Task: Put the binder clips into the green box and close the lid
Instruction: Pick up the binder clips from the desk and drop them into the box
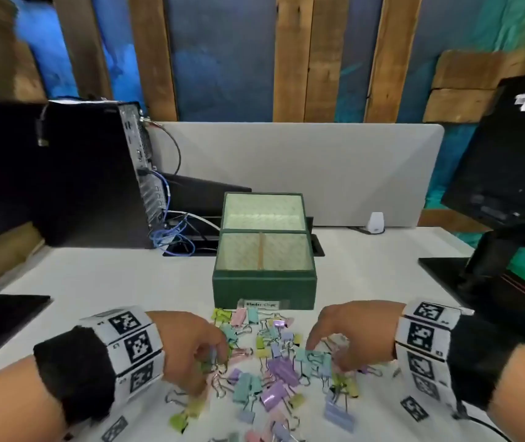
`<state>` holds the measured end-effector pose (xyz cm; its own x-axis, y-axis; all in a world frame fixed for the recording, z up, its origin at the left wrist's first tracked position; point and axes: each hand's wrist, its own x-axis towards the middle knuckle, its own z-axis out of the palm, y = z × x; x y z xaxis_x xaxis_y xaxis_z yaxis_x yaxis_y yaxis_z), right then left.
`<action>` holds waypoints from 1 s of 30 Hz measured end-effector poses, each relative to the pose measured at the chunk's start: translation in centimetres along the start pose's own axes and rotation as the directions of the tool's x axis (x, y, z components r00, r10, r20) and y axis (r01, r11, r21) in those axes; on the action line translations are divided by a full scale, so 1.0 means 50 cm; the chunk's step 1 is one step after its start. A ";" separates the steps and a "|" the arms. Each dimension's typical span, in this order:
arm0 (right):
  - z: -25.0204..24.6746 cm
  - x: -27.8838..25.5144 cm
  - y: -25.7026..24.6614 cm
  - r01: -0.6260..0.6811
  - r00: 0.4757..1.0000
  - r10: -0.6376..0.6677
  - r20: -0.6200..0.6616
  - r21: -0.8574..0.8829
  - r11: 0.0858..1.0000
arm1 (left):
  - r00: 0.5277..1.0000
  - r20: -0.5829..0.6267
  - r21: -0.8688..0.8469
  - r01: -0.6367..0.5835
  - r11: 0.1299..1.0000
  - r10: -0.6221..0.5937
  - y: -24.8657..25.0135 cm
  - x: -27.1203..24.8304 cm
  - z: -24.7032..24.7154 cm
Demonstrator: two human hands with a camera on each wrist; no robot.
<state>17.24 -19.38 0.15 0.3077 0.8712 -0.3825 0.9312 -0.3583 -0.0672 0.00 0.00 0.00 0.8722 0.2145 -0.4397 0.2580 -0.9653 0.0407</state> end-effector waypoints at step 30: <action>-0.022 0.039 0.013 -0.076 0.954 0.179 -0.240 0.385 0.920 | 0.951 -0.299 -0.505 -0.086 0.859 -0.081 0.029 0.022 -0.022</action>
<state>18.66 -17.53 0.37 0.5076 0.8474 -0.1556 0.7578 -0.5250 -0.3873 1.80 -0.98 0.55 0.9327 0.3266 -0.1531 0.3567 -0.7722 0.5258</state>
